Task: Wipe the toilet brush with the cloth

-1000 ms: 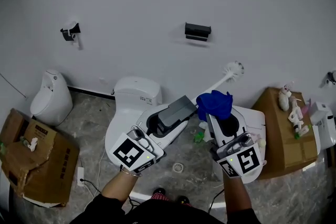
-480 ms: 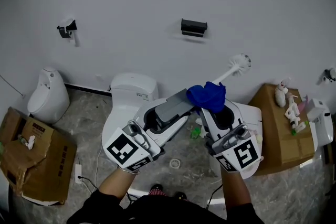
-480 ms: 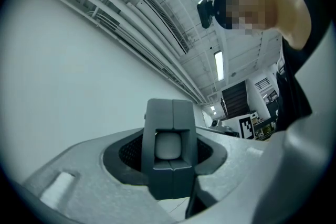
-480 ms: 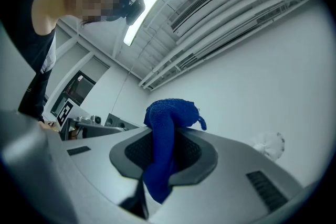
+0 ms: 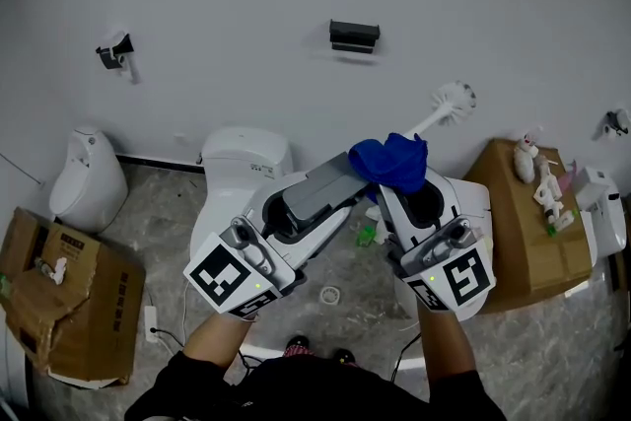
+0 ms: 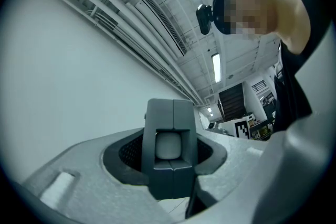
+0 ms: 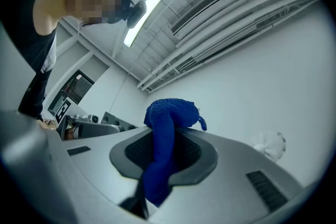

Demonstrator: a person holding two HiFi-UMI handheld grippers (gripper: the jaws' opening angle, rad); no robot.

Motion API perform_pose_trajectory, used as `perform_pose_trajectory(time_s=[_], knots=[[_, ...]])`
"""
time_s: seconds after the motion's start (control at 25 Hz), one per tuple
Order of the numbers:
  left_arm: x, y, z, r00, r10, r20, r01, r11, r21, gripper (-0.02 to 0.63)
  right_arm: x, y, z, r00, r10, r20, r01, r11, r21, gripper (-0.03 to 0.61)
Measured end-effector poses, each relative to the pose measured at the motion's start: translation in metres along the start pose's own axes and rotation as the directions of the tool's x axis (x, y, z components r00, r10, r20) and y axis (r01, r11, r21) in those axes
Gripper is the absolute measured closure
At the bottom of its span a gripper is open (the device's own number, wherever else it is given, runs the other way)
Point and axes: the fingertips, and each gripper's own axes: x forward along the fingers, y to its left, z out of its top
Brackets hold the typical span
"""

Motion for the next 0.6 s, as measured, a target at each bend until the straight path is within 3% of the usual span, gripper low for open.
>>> perform_pose_trajectory(time_s=[0.6], knots=[[0.001, -0.021, 0.014, 1.000, -0.020, 0.011, 0.020, 0.999, 0.025, 0.428, -0.017, -0.013, 0.017, 0.998, -0.050, 0.024, 0.051, 0.998, -0.031, 0.495]])
